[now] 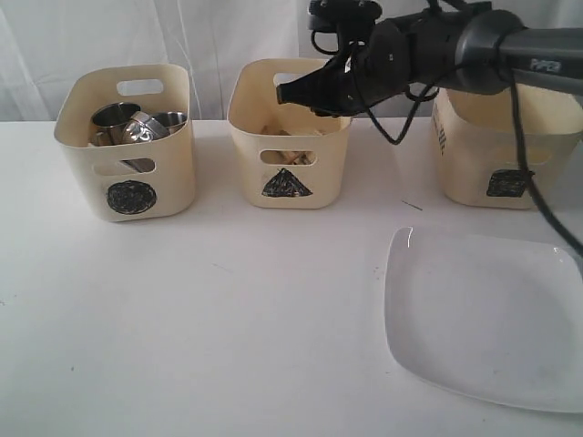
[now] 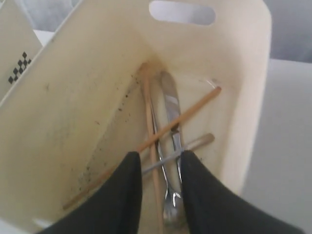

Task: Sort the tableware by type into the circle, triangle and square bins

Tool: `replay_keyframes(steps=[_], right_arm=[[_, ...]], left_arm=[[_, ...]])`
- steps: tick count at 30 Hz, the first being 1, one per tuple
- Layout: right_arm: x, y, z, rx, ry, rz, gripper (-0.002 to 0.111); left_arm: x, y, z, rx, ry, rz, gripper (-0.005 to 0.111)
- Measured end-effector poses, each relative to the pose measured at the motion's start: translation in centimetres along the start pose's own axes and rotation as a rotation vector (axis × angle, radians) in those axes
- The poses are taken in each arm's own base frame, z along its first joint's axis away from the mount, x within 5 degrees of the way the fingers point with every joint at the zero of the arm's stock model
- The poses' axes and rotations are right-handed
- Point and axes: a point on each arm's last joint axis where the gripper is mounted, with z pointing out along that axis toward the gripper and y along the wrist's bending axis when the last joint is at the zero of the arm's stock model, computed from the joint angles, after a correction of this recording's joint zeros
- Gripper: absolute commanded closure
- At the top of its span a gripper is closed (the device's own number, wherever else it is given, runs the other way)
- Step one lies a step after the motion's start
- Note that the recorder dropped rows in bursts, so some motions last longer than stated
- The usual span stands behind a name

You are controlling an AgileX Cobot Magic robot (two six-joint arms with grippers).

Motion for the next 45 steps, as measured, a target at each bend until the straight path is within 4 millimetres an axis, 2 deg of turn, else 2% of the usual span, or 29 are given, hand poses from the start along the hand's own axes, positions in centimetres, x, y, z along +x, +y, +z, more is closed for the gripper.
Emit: replay_keyframes(steps=[4, 7, 10, 16, 21, 27, 31, 38, 45], right_arm=[[1.0, -1.0, -3.4, 0.019, 0.023, 0.01, 0.081], [2.5, -2.4, -6.2, 0.044, 0.047, 0.025, 0.081], [3.7, -3.7, -9.8, 0.069, 0.03, 0.051, 0.081], [7.7, -7.5, -16.4, 0.165, -0.002, 0.206, 0.081], [12.3, -10.4, -20.2, 0.278, 0.024, 0.428, 0.081], [17.8, -12.3, -22.8, 0.394, 0.092, 0.54, 0.081], [19.9, -12.5, -23.6, 0.425, 0.118, 0.581, 0.081], [20.1, -12.0, -24.6, 0.423, 0.102, 0.605, 0.081], [19.3, -11.3, -26.2, 0.401, -0.001, 0.638, 0.081]], left_arm=[[0.0, 0.0, 0.0, 0.0, 0.0, 0.0, 0.05], [0.0, 0.0, 0.0, 0.0, 0.0, 0.0, 0.05], [0.0, 0.0, 0.0, 0.0, 0.0, 0.0, 0.05], [0.0, 0.0, 0.0, 0.0, 0.0, 0.0, 0.05], [0.0, 0.0, 0.0, 0.0, 0.0, 0.0, 0.05], [0.0, 0.0, 0.0, 0.0, 0.0, 0.0, 0.05], [0.0, 0.0, 0.0, 0.0, 0.0, 0.0, 0.05], [0.0, 0.0, 0.0, 0.0, 0.0, 0.0, 0.05], [0.0, 0.0, 0.0, 0.0, 0.0, 0.0, 0.05]])
